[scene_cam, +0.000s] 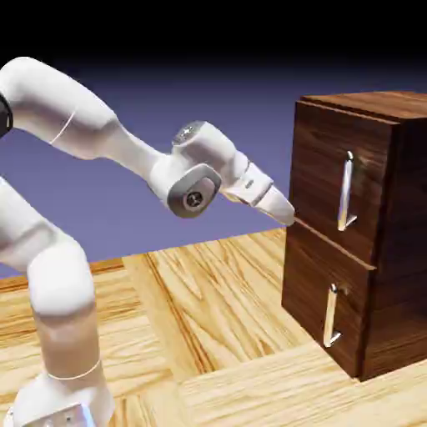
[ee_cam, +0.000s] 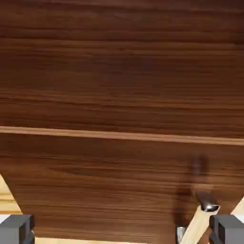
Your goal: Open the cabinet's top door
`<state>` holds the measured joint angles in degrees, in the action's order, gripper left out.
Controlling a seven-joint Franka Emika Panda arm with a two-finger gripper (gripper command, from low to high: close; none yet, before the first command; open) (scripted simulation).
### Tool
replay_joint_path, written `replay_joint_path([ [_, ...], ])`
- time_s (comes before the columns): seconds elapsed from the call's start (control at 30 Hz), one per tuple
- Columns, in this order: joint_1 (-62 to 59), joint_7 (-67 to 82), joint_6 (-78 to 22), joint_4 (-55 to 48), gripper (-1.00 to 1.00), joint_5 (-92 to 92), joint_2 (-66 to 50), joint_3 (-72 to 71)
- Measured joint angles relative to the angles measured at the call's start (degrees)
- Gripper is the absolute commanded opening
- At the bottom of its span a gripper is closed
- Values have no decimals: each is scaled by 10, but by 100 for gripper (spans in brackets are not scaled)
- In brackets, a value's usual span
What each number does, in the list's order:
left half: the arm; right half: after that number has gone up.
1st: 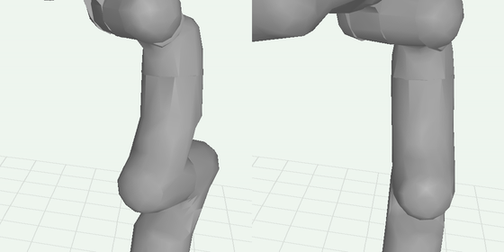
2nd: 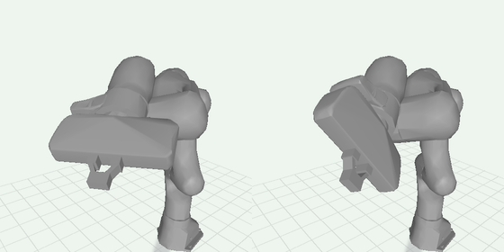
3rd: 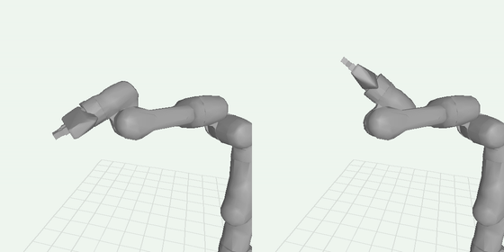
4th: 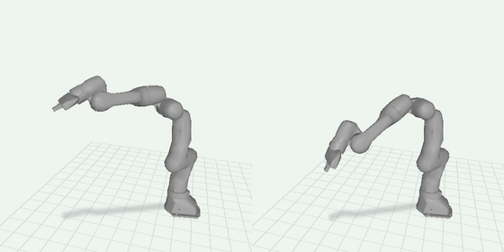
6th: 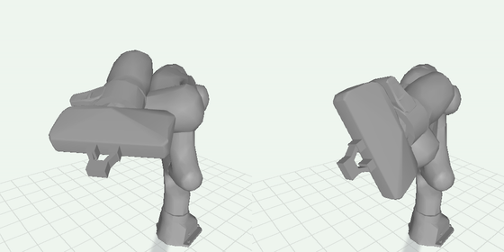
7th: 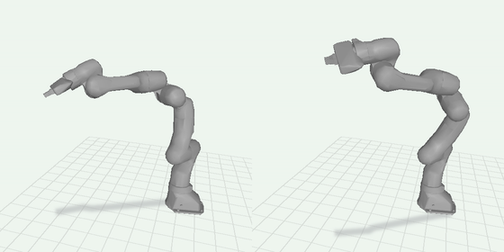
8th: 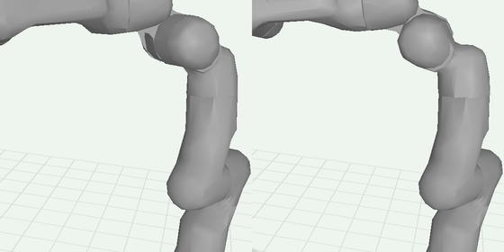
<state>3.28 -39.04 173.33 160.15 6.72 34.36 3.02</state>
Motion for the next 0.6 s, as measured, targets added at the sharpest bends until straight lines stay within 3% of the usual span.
replay_joint_path([
  [0.6, 173, 228, -45, -57, 100, 449, 113, 202],
])
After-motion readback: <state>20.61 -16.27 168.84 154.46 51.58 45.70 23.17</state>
